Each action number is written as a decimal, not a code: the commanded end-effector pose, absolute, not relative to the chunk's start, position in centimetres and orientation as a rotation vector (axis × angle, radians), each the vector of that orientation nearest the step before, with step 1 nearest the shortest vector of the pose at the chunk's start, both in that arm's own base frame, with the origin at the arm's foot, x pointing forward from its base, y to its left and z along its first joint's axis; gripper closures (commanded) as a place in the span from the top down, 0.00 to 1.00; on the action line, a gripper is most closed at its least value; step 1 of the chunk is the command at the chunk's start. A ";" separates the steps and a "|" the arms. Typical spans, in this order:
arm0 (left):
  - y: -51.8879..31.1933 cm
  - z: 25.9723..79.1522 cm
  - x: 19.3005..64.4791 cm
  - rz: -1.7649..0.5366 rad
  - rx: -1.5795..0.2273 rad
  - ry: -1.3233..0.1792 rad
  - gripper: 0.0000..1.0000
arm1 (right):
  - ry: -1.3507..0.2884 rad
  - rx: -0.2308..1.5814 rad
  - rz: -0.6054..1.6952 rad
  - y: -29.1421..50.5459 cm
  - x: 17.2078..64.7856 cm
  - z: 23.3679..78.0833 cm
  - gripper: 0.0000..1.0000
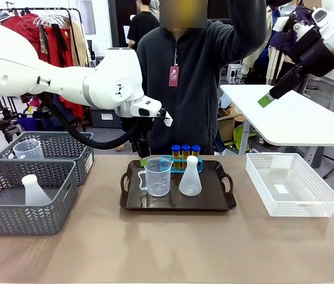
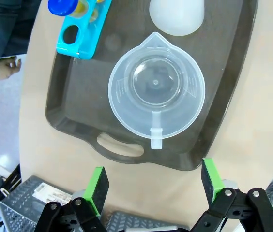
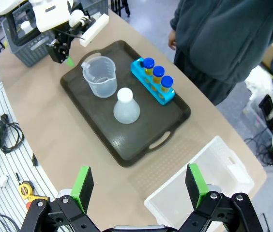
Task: Prepare the laboratory tools.
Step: Pick up one Large Measuring Cup and place it on the Handle tray.
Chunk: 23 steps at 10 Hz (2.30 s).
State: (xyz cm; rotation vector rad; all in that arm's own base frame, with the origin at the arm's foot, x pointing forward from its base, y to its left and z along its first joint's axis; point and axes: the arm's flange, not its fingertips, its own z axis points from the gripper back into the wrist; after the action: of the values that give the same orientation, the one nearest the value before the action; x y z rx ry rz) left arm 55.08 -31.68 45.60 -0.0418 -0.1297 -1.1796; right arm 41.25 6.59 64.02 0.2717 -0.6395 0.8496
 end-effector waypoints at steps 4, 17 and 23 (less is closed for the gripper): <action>-30.3 50.0 53.5 -1.128 -0.093 -0.118 0.98 | -0.644 0.277 0.851 6.5 41.2 64.1 1.00; -21.7 66.6 46.0 -1.186 -0.298 -0.546 0.98 | -0.644 0.277 0.851 6.5 41.2 64.1 1.00; -18.9 69.5 44.7 -1.196 -0.391 -0.575 0.98 | -0.644 0.277 0.851 6.5 41.2 64.1 1.00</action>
State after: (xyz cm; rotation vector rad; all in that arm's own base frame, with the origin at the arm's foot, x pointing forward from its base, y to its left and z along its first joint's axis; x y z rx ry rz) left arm 44.40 -19.22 69.62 -0.3437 -0.5802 -1.1702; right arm 41.25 6.59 64.02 0.2717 -0.6395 0.8495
